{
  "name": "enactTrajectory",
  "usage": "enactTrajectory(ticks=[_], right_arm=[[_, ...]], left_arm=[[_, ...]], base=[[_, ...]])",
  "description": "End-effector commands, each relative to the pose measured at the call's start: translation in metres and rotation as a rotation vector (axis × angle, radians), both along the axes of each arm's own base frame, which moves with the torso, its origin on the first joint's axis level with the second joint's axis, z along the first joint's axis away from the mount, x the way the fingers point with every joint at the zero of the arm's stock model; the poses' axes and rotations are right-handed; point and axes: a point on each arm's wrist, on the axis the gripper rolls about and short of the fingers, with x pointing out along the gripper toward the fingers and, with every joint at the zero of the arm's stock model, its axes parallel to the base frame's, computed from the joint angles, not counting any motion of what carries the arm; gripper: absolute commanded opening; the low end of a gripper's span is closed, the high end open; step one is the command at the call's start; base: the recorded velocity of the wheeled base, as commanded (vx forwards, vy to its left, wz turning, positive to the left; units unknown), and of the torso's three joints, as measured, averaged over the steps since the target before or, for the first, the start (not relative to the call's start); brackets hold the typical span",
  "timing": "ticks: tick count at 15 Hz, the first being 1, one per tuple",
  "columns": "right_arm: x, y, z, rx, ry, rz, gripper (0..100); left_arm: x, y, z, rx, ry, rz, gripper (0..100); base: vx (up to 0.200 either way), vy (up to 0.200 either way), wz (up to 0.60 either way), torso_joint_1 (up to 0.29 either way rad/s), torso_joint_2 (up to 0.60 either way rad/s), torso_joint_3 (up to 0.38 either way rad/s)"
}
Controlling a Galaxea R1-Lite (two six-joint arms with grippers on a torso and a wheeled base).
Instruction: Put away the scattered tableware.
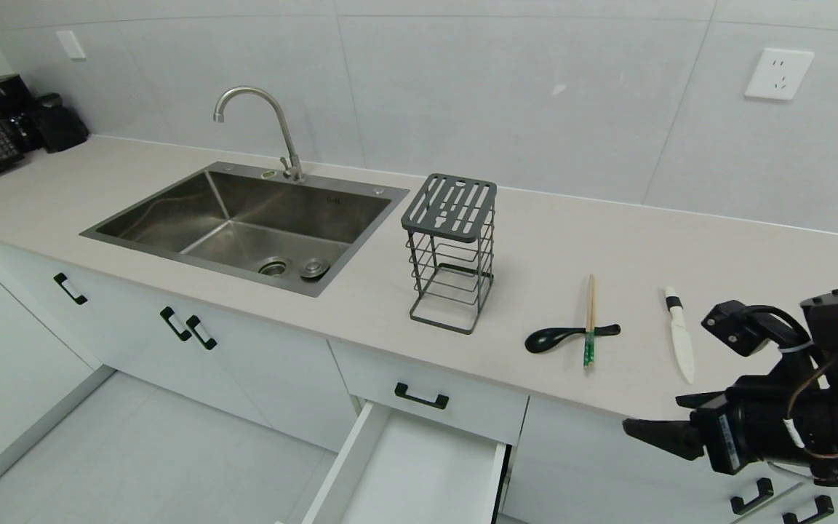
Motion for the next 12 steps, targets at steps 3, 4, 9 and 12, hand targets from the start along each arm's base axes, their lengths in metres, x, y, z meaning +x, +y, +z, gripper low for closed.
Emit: enactTrajectory(ticks=[3,4,9,12], right_arm=[[0.038,0.027,-0.011,-0.028,0.05,-0.05,100],[0.044,0.03,-0.009,-0.025,0.043,-0.073,100],[0.069,0.038,-0.013,-0.077,0.018,-0.192,100],[0.082,0.043,-0.014,-0.117,-0.011,-0.251,100]], left_arm=[[0.0,0.0,0.0,0.0,0.001,0.0,100],[0.0,0.0,0.0,0.0,0.001,0.0,100],[0.0,0.0,0.0,0.0,0.001,0.0,100],[0.0,0.0,0.0,0.0,0.001,0.0,100]], base=[[0.0,0.0,0.0,0.0,0.0,0.0],[0.0,0.0,0.0,0.0,0.0,0.0],[0.0,0.0,0.0,0.0,0.0,0.0],[0.0,0.0,0.0,0.0,0.0,0.0]])
